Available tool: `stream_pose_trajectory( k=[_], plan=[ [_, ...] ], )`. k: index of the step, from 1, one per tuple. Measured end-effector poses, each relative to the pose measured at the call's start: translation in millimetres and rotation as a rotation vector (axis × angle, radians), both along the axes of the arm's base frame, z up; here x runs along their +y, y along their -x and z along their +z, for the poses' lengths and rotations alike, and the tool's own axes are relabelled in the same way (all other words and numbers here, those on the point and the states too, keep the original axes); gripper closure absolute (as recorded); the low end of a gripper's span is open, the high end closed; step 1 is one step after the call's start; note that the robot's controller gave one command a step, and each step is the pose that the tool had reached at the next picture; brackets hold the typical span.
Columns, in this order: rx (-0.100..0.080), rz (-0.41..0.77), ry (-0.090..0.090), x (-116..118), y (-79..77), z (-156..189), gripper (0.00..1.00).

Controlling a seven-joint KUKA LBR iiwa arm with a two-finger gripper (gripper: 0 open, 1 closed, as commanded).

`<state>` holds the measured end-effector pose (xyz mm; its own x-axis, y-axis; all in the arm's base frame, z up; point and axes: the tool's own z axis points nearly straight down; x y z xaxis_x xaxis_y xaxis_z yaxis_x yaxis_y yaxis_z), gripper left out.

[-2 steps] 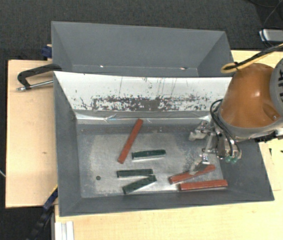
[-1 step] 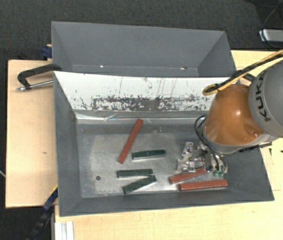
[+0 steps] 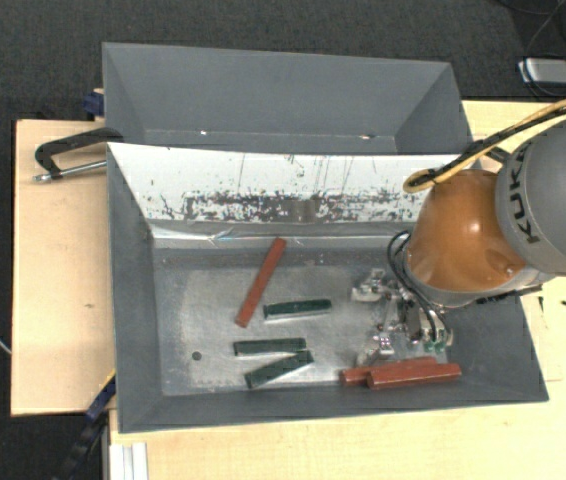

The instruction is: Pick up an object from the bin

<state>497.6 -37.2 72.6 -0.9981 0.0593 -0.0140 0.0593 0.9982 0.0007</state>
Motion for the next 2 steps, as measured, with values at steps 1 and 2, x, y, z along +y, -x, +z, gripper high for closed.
stream_pose_trajectory(
  k=[1, 2],
  plan=[
    [0.0, 0.0, 0.0, 0, 0.0, 0, 0.0],
    [0.019, 0.058, -0.003, 72, -37.3, 5, 1.0]
  ],
)
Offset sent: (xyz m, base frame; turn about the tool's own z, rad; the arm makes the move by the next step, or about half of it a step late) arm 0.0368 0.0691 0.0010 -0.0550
